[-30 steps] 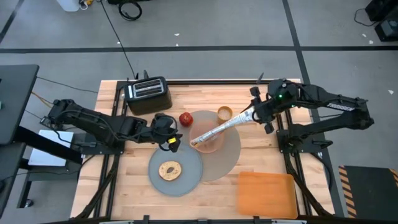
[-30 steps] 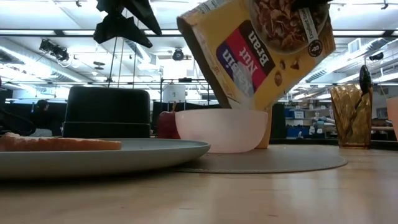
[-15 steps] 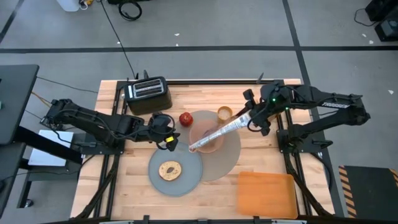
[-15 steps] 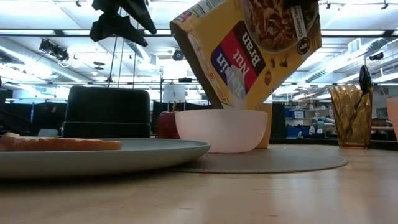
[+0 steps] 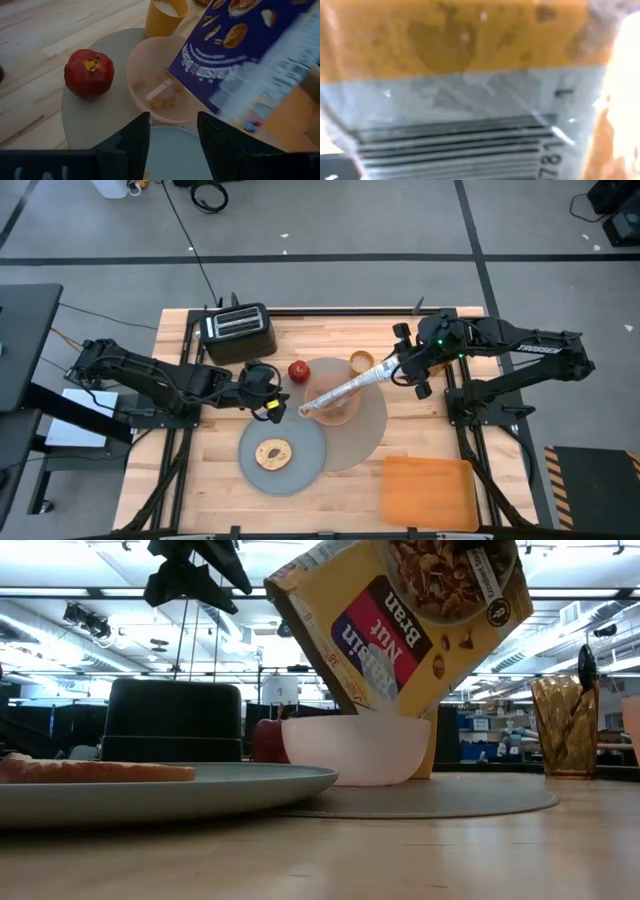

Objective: Arrange a breakfast setting
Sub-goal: Pour the cereal from the yellow cereal box into the orange bowl

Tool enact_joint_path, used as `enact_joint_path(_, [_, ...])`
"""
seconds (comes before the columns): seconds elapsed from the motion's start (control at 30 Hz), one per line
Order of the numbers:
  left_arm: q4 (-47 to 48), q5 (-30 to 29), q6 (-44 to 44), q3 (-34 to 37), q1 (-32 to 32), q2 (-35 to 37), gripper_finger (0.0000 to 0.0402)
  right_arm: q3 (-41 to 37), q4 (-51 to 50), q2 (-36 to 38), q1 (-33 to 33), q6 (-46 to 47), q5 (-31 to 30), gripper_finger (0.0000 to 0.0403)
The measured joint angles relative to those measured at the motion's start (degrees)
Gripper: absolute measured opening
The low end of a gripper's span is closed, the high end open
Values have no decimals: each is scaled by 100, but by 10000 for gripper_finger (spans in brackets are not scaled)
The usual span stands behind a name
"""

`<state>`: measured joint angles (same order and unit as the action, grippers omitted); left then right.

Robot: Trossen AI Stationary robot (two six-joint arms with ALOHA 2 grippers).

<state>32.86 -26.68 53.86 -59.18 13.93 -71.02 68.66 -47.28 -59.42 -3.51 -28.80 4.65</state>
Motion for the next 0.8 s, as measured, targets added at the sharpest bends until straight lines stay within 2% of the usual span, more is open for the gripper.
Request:
enact_joint_path(0.2, [-513, -1, -80, 0, 0, 0, 171, 0, -3, 0, -4, 749, -184, 155])
enact_joint_path(0.47, [-2010, -12, -1029, 0, 7, 29, 171, -2, -14, 0, -4, 1232, -182, 156])
enact_joint_path(0.63, [-3075, -168, -1915, -2, 7, -91, 172, -4, -17, 0, -4, 1503, -210, 153])
enact_joint_path(0.8, [-3291, -295, -2296, -2, -47, -356, 172, -4, -16, 0, -4, 1515, -209, 153])
